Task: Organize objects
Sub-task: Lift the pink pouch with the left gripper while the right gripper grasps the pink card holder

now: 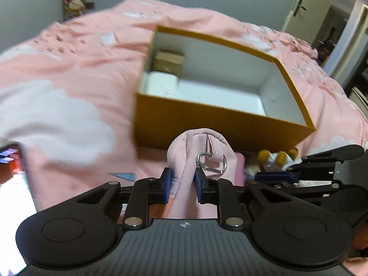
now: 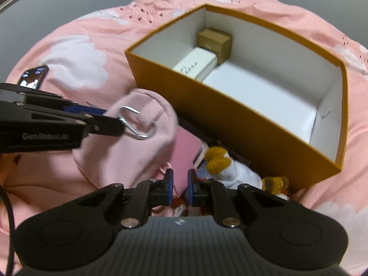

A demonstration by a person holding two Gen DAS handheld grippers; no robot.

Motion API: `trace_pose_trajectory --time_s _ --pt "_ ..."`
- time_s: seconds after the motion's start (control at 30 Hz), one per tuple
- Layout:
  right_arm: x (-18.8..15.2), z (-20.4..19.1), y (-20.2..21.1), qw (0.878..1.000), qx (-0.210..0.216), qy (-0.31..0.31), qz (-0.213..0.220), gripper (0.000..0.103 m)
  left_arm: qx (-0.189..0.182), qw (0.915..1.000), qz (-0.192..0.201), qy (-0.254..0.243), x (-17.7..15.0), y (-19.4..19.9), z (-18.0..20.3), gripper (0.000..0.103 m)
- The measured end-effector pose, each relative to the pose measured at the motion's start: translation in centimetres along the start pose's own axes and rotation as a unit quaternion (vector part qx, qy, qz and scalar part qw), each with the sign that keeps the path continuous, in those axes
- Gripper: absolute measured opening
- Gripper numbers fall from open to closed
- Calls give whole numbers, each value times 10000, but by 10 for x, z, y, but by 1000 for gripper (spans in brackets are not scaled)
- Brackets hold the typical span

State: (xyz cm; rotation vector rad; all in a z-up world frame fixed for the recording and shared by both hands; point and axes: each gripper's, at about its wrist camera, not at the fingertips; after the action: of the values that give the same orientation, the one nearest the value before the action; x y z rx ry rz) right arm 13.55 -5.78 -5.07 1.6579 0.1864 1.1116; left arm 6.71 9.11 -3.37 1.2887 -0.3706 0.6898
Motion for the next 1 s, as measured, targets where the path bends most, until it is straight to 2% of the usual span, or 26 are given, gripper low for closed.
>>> trace_pose_trajectory --time_s 0.07,0.2,0.23,0.3,0.4,0.57,0.7,0.83,0.9,0.93,1.0 --pt "3 2 2 9998 182 -114 2 15 221 9997 54 22 3 10 -7 24" --pt "10 6 -8 9975 510 -416 -246 31 419 9989 79 178 8 13 -18 24" --pt "11 5 -11 9971 508 -463 -323 33 451 9988 78 196 7 12 -18 24" --pt "15 3 -18 9970 258 -539 -485 45 480 9986 81 192 6 11 -18 24" --pt "20 6 -28 9952 55 -697 -690 52 499 9986 97 161 4 9 -17 24" --pt "27 6 -46 9919 156 -822 -951 68 446 9987 84 247 4 8 -22 24" --pt "31 4 -59 9903 161 -851 -1086 72 405 9987 78 299 3 7 -24 24" --pt "30 0 -64 9902 283 -807 -1107 70 389 9986 68 348 3 6 -26 23" --pt "28 0 -58 9909 281 -842 -1009 54 386 9986 71 359 3 6 -27 24" --pt "27 1 -55 9907 296 -884 -993 50 389 9986 73 360 2 6 -26 23" --pt "25 3 -43 9902 399 -971 -921 35 395 9986 71 351 2 6 -26 23"
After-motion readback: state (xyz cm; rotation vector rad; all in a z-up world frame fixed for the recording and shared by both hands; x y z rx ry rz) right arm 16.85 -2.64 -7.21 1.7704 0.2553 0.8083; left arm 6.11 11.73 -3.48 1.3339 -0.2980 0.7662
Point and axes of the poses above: each gripper's, at about its wrist camera, not at the fingertips, and y roughly against the way its jaws point, z to its right, x to its top, and after that the axes turned 5 degrees about -x, right-handed
